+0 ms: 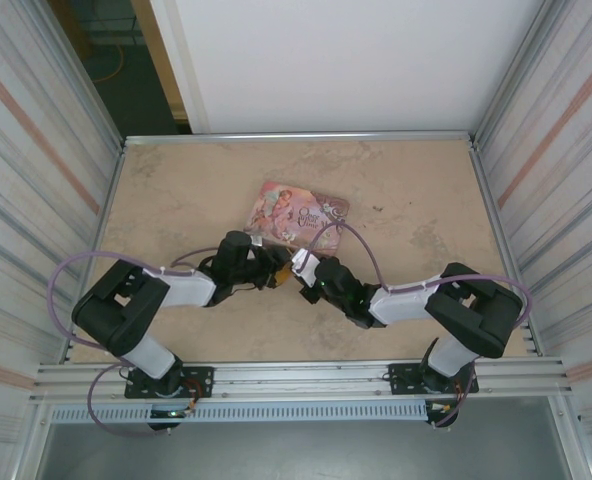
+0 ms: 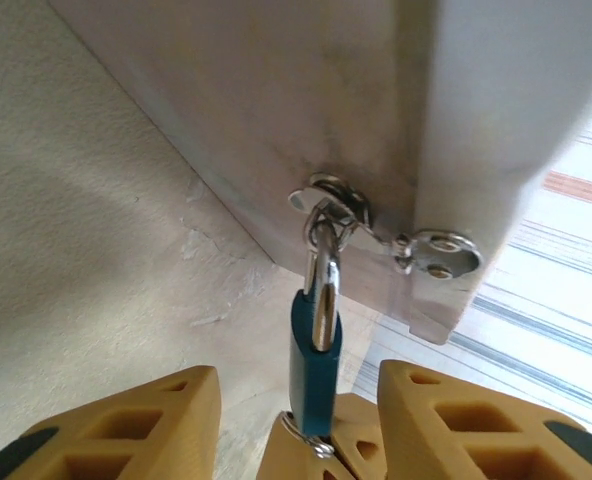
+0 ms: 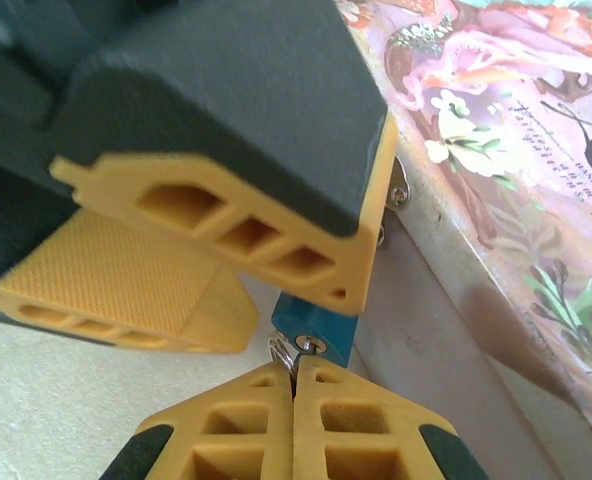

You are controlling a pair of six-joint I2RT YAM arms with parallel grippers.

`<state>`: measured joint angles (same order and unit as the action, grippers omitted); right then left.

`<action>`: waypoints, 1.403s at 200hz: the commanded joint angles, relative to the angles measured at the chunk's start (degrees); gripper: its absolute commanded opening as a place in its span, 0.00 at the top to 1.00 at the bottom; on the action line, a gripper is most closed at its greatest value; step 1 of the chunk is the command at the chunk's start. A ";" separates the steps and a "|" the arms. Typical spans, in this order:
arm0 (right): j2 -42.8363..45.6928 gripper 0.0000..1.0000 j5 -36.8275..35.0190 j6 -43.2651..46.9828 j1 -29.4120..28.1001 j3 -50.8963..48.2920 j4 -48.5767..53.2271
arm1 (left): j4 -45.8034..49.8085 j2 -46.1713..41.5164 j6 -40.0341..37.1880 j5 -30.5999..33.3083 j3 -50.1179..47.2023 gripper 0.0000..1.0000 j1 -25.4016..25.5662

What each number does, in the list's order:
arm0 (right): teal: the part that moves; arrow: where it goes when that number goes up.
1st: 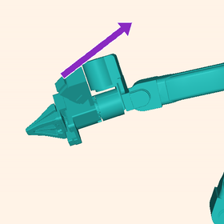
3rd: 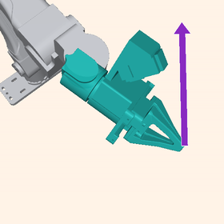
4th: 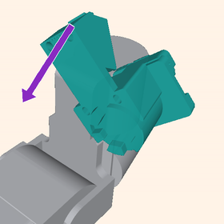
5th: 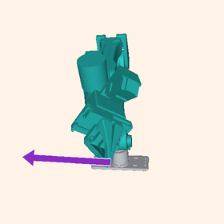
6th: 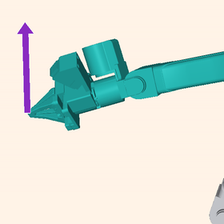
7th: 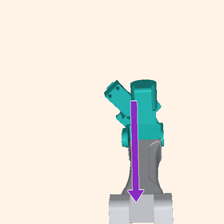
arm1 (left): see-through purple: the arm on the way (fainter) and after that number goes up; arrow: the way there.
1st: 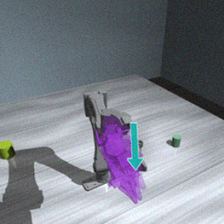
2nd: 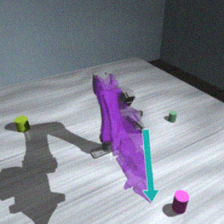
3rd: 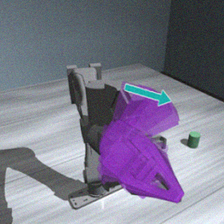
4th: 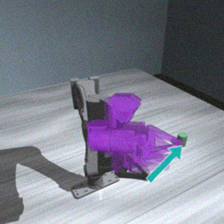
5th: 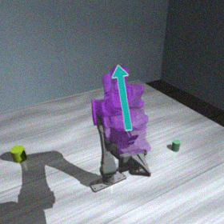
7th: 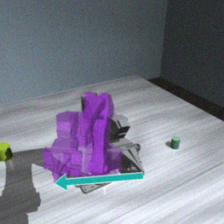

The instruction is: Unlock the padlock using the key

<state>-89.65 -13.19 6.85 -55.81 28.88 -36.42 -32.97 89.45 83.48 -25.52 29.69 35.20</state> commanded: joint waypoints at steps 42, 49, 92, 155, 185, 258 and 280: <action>6.90 1.00 7.97 -10.69 4.09 -4.14 1.88 | 16.81 -14.73 -12.95 7.40 2.90 0.46 -1.10; 7.57 1.00 9.08 -11.80 4.73 -4.46 1.96 | 19.57 -16.67 -14.96 8.80 3.69 0.45 -1.06; 8.91 1.00 16.84 -18.98 9.40 -4.39 4.87 | 31.20 -26.34 -24.19 16.05 6.90 0.43 -1.01; 10.66 1.00 21.36 -29.82 14.84 -6.65 6.86 | 39.42 -32.86 -34.11 22.86 10.80 0.42 -0.36; 9.96 1.00 24.91 -34.26 17.65 -5.37 11.41 | 41.07 -33.46 -37.14 24.45 12.76 0.42 0.13; 6.50 1.00 25.84 -37.26 20.65 -4.97 11.05 | 46.41 -28.21 -39.86 22.98 17.08 0.34 -2.35; 4.83 1.00 26.45 -37.42 21.39 -4.48 10.07 | 47.82 -23.38 -41.97 15.97 19.57 0.32 -6.39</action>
<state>-82.76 13.19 -28.53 -35.51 23.31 -27.33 11.68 62.33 45.17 -3.60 45.65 32.51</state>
